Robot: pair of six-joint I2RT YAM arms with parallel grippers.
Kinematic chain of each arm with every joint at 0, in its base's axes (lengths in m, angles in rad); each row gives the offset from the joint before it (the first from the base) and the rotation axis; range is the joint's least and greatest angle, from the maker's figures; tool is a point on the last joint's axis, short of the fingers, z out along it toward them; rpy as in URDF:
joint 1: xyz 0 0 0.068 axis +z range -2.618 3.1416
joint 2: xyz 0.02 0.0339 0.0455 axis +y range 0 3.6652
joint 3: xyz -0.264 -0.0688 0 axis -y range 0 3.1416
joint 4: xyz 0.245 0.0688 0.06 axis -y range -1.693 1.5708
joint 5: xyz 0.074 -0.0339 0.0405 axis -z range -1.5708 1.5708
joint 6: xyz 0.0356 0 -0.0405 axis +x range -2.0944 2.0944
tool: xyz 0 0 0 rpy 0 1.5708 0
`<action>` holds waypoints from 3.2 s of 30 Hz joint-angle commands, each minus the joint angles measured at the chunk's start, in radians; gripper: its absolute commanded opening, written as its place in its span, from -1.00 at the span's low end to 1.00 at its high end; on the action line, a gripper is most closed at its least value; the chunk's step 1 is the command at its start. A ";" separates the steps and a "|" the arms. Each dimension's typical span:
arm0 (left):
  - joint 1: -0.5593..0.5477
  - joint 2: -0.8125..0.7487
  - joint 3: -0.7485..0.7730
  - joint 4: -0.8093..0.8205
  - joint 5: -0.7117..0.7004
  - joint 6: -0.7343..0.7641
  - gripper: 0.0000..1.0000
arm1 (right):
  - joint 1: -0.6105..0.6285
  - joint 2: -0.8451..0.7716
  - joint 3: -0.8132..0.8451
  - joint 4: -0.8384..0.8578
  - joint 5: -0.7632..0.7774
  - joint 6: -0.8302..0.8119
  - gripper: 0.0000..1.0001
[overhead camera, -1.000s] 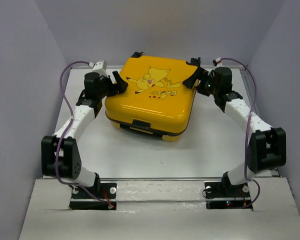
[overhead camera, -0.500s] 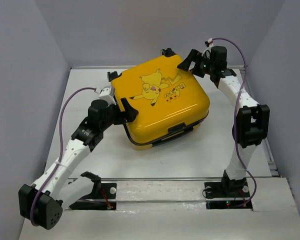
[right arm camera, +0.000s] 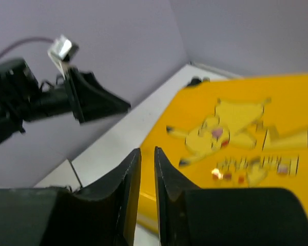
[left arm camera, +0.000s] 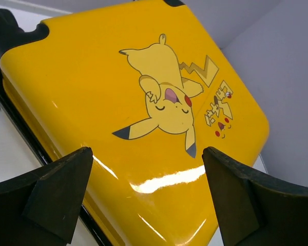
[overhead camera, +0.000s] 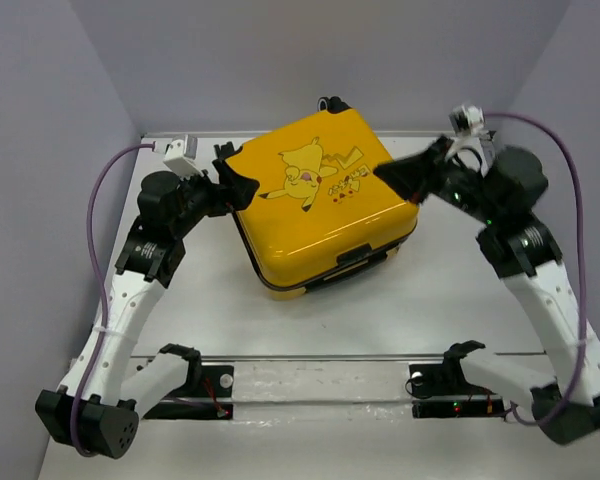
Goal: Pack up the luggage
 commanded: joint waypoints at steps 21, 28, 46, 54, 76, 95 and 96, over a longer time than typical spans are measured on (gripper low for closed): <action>0.018 -0.371 -0.495 -0.039 0.066 -0.084 0.59 | 0.041 -0.319 -1.034 0.376 0.609 0.006 -0.24; 0.018 -0.358 -0.526 0.006 0.108 -0.105 0.52 | 0.041 -0.201 -1.081 0.601 0.615 -0.073 -0.30; 0.016 -0.342 -0.571 0.098 0.059 -0.150 0.42 | 0.041 -0.187 -1.072 0.430 0.785 0.058 -0.03; 0.016 -0.350 -0.604 0.136 0.080 -0.171 0.39 | 0.030 -0.100 -1.095 0.727 0.683 -0.088 -0.24; -0.010 -0.368 -0.564 0.096 -0.050 -0.168 0.39 | 0.199 0.092 -0.846 0.602 0.517 0.004 -0.35; -0.005 -0.301 -0.583 0.217 -0.112 -0.225 0.37 | -0.019 0.050 -0.934 0.614 0.425 -0.160 -0.13; -0.005 -0.298 -0.584 0.222 -0.110 -0.225 0.37 | -0.019 0.056 -0.936 0.663 0.390 -0.190 -0.13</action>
